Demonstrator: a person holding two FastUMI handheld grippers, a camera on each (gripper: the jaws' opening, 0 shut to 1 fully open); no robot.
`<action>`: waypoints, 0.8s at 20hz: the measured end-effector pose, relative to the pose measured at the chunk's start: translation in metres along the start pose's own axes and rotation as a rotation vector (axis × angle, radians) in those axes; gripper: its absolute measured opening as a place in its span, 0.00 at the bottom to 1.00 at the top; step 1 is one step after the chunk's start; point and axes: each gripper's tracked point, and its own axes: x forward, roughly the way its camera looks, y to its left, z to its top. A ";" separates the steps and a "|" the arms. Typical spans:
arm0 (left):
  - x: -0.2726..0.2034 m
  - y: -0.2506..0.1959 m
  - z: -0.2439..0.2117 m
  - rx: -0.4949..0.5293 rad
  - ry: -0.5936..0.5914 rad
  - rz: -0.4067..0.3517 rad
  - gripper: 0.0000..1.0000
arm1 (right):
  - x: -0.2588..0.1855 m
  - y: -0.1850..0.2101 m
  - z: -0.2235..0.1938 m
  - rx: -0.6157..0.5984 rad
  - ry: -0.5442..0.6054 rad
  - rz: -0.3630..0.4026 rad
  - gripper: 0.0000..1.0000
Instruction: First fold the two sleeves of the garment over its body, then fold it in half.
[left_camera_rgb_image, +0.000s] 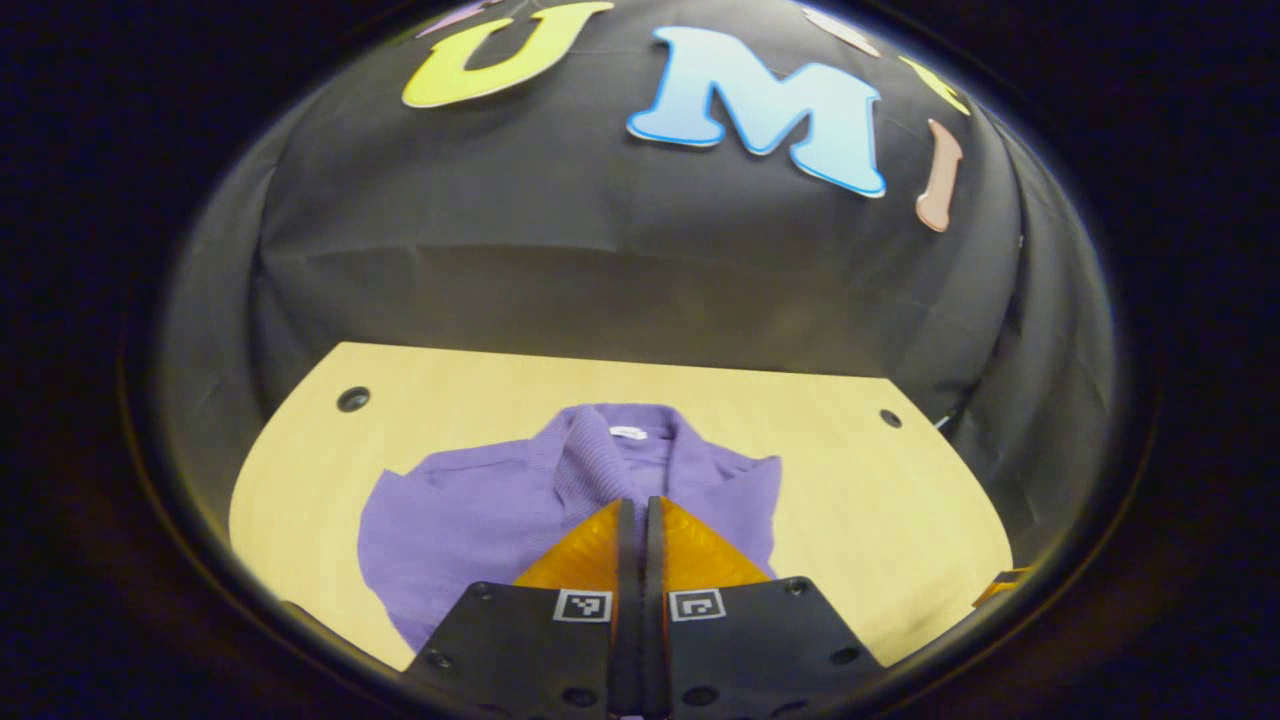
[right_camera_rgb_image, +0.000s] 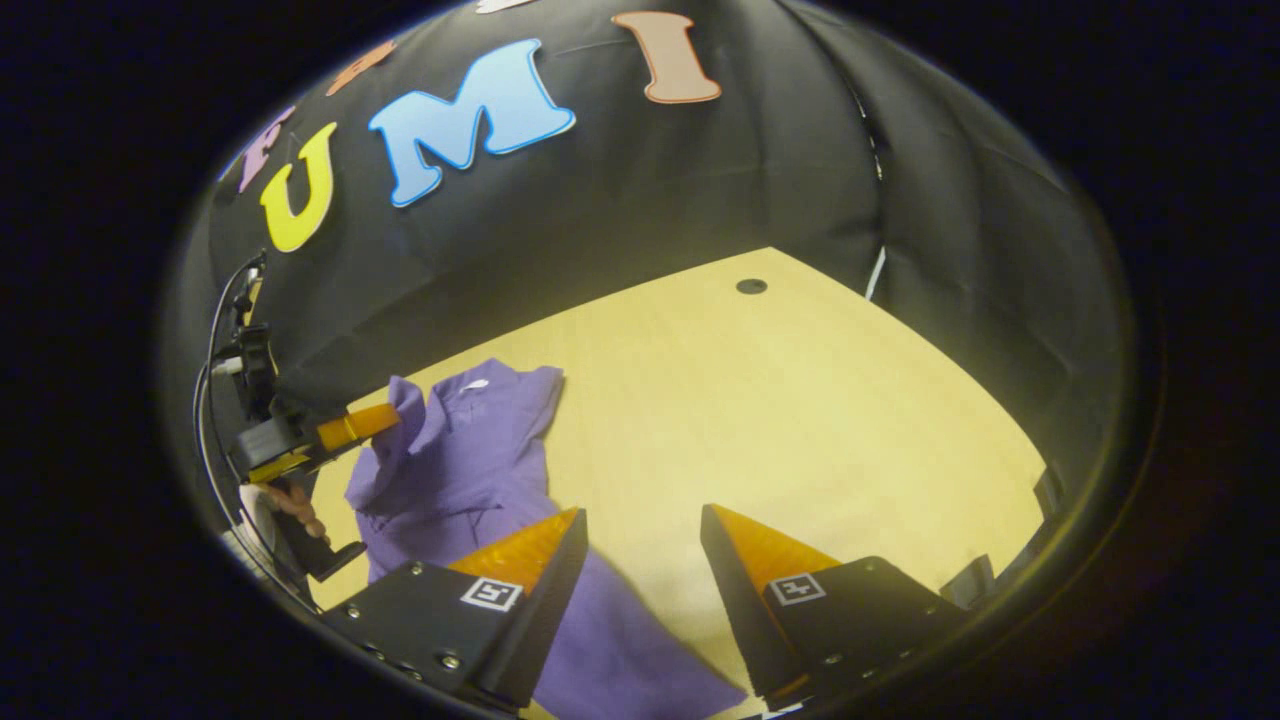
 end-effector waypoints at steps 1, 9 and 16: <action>0.008 -0.020 -0.003 0.016 0.009 -0.019 0.07 | -0.001 -0.007 0.001 0.004 0.000 -0.006 0.71; 0.058 -0.094 -0.058 0.069 0.123 -0.083 0.07 | -0.007 -0.054 0.010 0.015 0.012 -0.052 0.74; 0.068 -0.108 -0.085 0.046 0.197 -0.125 0.20 | -0.007 -0.061 0.010 0.007 0.026 -0.046 0.74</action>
